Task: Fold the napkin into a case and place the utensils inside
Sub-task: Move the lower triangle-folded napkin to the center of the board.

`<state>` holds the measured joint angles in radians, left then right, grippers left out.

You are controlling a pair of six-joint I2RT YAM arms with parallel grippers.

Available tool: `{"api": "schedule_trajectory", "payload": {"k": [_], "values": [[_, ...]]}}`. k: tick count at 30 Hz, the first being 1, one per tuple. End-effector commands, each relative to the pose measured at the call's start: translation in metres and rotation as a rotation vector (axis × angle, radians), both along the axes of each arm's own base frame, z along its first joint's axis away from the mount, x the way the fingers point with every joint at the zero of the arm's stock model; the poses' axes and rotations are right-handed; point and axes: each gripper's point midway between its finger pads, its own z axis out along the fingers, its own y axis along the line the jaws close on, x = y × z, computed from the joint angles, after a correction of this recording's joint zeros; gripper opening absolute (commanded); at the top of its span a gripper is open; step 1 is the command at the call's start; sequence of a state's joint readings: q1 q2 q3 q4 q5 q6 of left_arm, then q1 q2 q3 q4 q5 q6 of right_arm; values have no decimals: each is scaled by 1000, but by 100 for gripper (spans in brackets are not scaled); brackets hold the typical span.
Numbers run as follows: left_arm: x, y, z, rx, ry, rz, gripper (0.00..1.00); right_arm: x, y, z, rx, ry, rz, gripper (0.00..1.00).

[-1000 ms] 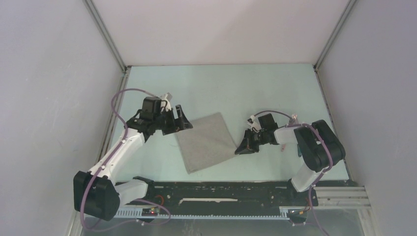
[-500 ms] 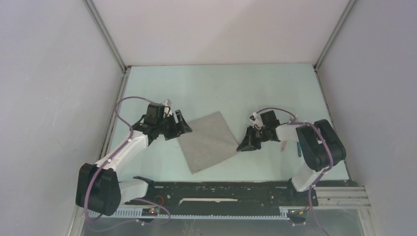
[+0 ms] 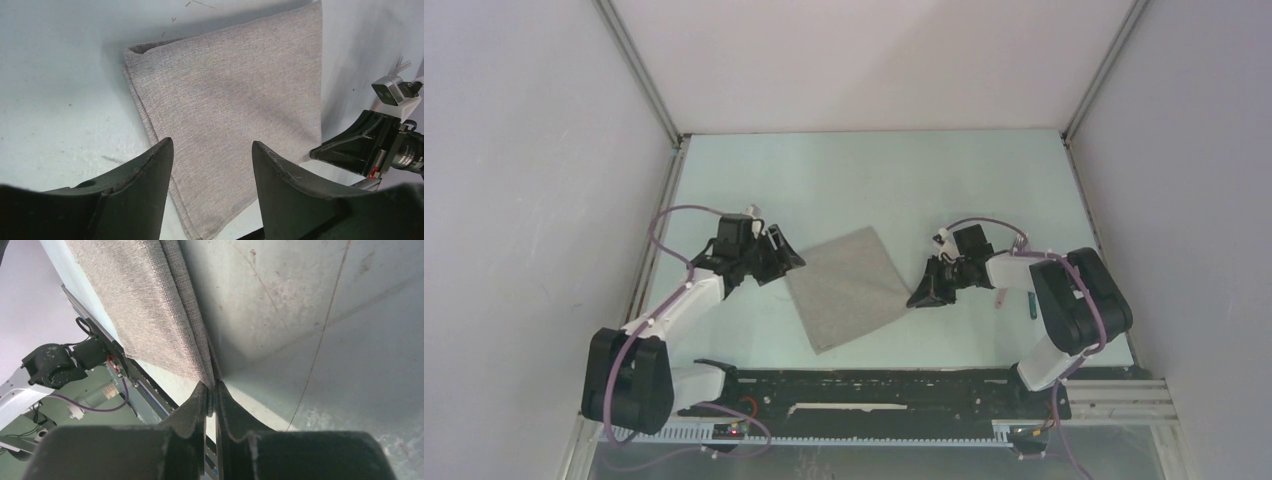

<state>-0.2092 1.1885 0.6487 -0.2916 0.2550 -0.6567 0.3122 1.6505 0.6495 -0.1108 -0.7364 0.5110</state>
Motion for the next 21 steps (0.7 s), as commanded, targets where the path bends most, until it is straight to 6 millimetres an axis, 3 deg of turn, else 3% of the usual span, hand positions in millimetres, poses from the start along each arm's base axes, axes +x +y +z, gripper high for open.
{"api": "schedule_trajectory", "payload": {"k": [1,6,17,21], "values": [[9,-8,5,-49,-25,-12,64,0,7,9,-6,-52,-4,7],[9,1,2,-8,-36,16,61,-9,15,9,-5,-65,3,7],[12,27,-4,16,-26,84,54,-17,12,1,-28,-62,-8,7],[13,27,-5,3,-26,91,52,-21,18,3,-26,-65,2,7]]}}
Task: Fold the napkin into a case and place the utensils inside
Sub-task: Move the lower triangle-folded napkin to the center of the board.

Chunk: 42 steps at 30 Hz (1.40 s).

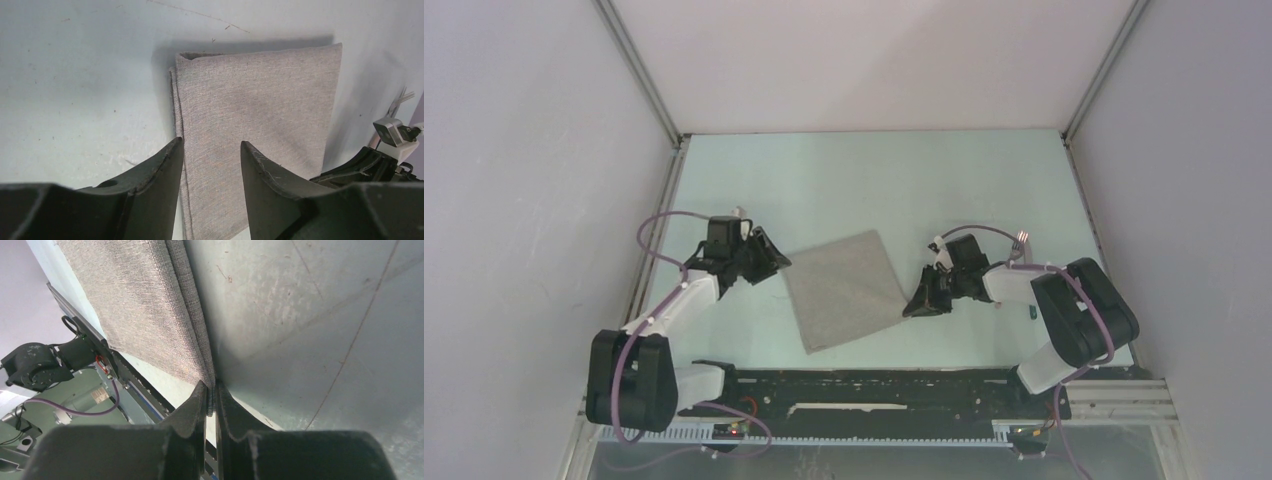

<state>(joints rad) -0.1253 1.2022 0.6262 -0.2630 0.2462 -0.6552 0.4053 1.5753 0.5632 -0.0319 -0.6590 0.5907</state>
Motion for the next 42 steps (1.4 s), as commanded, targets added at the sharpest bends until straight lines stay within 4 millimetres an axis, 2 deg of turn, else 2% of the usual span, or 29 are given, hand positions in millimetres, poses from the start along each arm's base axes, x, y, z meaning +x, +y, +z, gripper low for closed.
{"api": "schedule_trajectory", "payload": {"k": [1,6,10,16,21,26,28,33,35,40,42], "values": [[4,1,3,-9,-31,2,51,-1,8,7,5,-34,2,7],[5,0,-2,-18,-19,7,49,-1,16,9,17,-53,9,7],[6,0,-6,-18,-12,19,47,1,15,7,-1,-60,1,7],[1,-3,8,-42,-31,9,50,4,14,9,-27,-69,-38,6],[-13,-15,29,-78,-58,-76,51,-4,41,18,-25,-93,-61,7],[-38,-27,32,-107,-37,-172,53,-18,79,29,15,-105,-105,8],[-46,-29,34,-120,-44,-197,54,-26,97,29,41,-75,-130,10],[-54,-42,48,-185,-78,-254,54,-62,149,19,141,7,-97,19],[-53,-46,55,-188,-102,-270,54,-68,155,12,140,30,-95,20],[-54,-49,62,-201,-120,-288,54,-66,147,23,114,-14,-95,29],[-56,-49,64,-194,-132,-290,54,-63,139,24,73,-40,-106,40]]}}
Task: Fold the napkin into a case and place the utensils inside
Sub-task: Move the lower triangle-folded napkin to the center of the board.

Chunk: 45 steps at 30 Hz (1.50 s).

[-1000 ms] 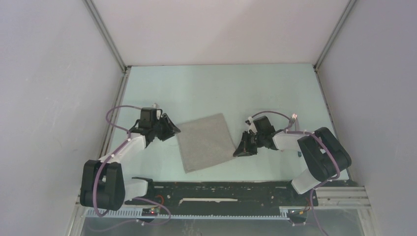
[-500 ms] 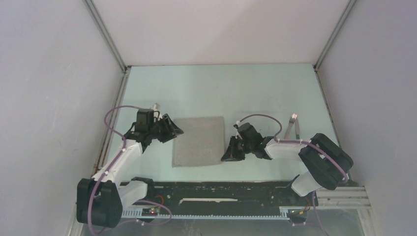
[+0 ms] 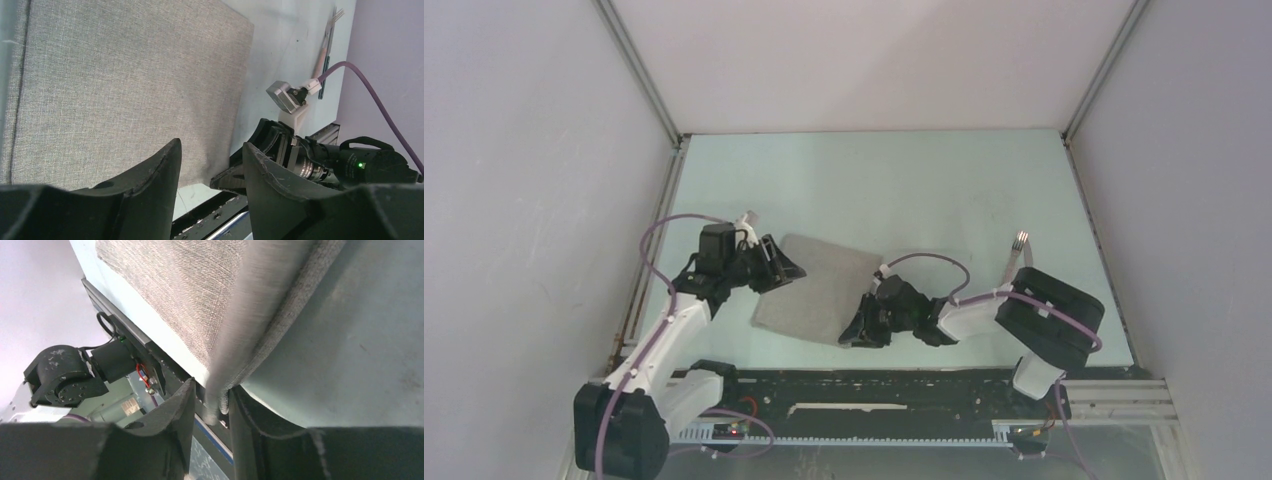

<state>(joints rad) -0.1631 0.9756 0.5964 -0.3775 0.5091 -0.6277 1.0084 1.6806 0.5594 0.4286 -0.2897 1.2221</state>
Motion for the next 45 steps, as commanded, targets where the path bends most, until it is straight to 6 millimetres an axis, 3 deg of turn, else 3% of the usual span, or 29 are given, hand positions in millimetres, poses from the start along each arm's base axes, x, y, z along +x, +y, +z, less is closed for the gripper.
{"api": "schedule_trajectory", "payload": {"k": [1,8,12,17,19,22,27,30,34,38,40,45], "values": [[-5,-5,17,-15,-70,-44,54,10,-9,12,-49,-60,-51,44],[-9,-1,21,15,-105,-20,55,4,-52,7,-224,-89,-30,56],[-18,-9,2,3,-47,-18,54,10,-64,21,-210,-140,13,57],[-30,-37,-24,-17,21,-9,52,34,-74,34,-140,-179,44,60],[-35,-48,-30,-20,38,-12,50,41,-62,41,-60,-188,62,61],[-34,-45,-37,-6,45,38,48,33,-38,42,21,-152,91,60],[-24,-28,-22,86,6,82,49,14,-12,26,-11,-102,18,62],[-19,-25,-12,112,-14,76,50,11,-11,12,-40,-72,-9,60],[-19,-23,-11,122,-15,69,50,16,-8,4,-18,-62,-21,50],[-17,-22,-8,120,-22,63,51,20,-16,-5,-13,-31,-19,20],[-14,-21,-6,128,-28,60,50,22,-29,-8,-17,-35,-32,13],[1,-16,-4,127,-28,64,50,24,-72,-25,-39,11,55,7]]}}
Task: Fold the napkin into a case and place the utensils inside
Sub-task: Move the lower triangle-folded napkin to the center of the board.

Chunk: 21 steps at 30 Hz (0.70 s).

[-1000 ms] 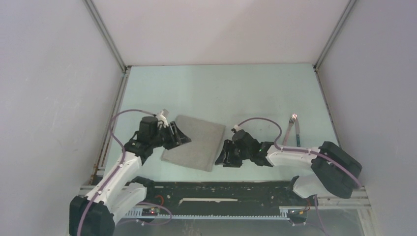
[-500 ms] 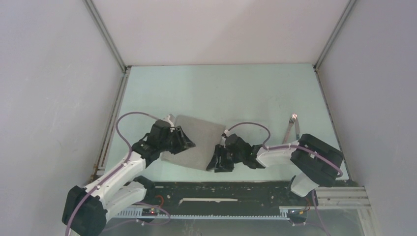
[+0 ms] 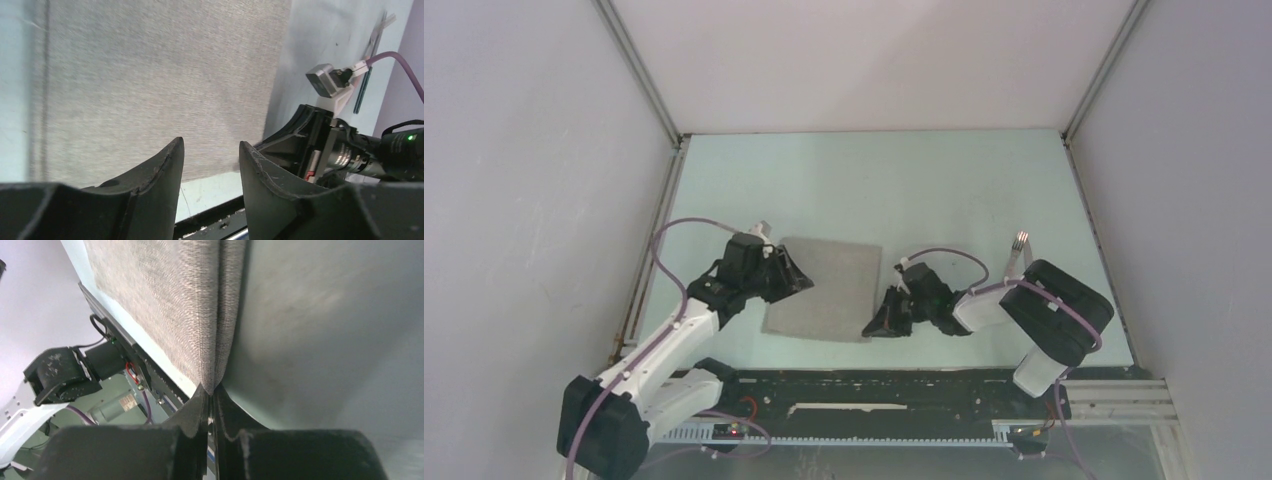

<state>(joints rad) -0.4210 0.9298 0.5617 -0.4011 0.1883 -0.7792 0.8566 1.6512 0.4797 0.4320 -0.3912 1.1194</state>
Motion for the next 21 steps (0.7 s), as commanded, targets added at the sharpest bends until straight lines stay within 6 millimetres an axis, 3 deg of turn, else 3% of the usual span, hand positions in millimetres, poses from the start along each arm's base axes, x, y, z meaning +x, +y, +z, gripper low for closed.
{"api": "schedule_trajectory", "payload": {"k": [1,5,11,16,19,21], "values": [[23,2,18,-12,-57,-13,50,3,-38,-16,-25,24,92,6],[38,1,21,-21,-48,-23,51,7,-78,-29,-46,87,126,4],[53,3,23,-64,-29,-30,51,26,-101,-18,-100,130,125,7],[59,11,26,-91,-36,-20,51,56,-131,-14,-158,159,90,8],[58,15,25,-98,-36,-22,51,79,-162,-16,-312,147,48,10],[57,18,24,-97,-36,-20,51,95,-176,-12,-337,139,18,16]]}}
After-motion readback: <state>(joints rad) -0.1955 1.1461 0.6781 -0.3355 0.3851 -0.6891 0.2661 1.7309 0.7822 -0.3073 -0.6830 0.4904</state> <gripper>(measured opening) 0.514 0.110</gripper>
